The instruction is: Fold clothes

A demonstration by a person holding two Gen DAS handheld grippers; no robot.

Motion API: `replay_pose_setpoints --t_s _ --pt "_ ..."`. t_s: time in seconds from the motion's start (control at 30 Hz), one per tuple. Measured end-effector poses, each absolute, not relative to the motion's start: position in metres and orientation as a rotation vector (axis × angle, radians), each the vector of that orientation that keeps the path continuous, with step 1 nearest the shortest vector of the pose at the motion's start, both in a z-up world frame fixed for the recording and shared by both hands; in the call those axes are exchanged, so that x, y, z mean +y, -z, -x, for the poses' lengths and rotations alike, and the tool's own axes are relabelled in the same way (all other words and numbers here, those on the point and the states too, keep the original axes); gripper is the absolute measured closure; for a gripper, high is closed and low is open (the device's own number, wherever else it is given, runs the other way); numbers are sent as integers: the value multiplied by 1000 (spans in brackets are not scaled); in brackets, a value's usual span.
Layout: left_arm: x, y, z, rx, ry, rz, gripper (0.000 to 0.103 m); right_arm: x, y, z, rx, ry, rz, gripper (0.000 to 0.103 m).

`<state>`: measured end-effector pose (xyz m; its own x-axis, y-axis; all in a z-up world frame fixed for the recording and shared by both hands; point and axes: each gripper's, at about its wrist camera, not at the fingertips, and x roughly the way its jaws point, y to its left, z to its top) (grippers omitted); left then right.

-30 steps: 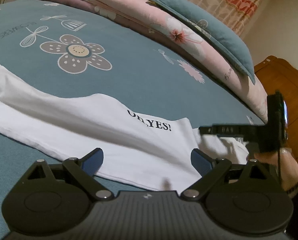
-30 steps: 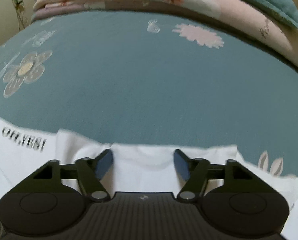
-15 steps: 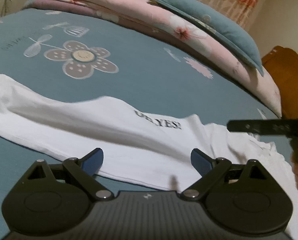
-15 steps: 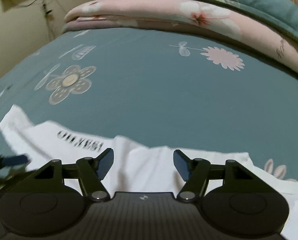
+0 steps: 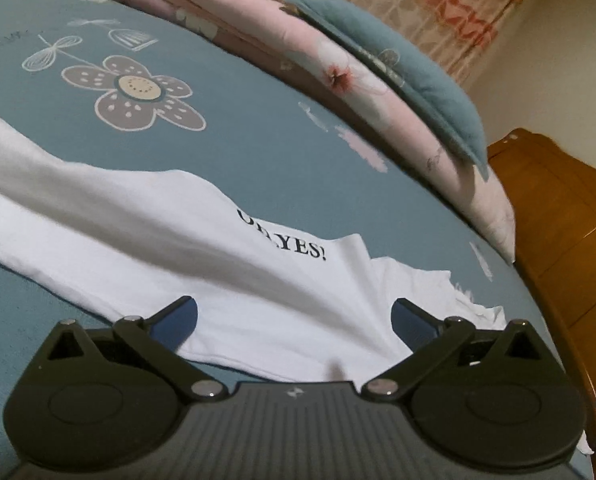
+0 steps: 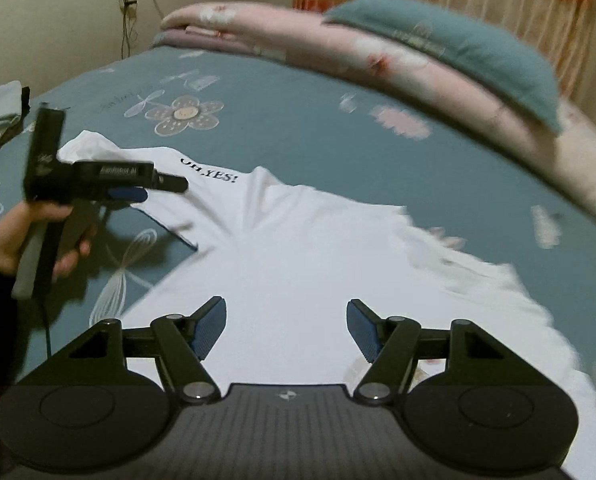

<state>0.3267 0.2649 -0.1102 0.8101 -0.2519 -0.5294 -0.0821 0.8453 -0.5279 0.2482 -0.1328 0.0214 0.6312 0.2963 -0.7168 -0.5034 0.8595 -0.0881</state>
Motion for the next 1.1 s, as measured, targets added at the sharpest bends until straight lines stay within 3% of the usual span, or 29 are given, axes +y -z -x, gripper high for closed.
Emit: replay_pose_setpoints --t_s 0.17,0.33,0.47,0.57,0.6,0.63,0.9,1.1 --pt "252 101 -328 699 88 420 1 -168 -26 -211 752 -433 197 32" --pt "267 64 -312 728 70 359 15 -188 -13 -194 763 -431 5 32" --pt "317 39 -288 699 24 372 19 -190 0 -186 757 -447 -86 32" --pt "371 44 -275 712 -106 506 46 -189 12 -186 778 -464 -139 32" --pt "388 50 -271 723 -170 558 59 -189 16 -187 788 -465 -148 32" --pt "406 57 -267 734 -235 610 64 -189 19 -188 797 -461 -154 32" --pt "461 110 -241 617 -338 959 64 -190 38 -202 841 -426 -166 32" --pt "475 123 -254 514 -327 1045 65 -185 43 -207 848 -428 -166 32"
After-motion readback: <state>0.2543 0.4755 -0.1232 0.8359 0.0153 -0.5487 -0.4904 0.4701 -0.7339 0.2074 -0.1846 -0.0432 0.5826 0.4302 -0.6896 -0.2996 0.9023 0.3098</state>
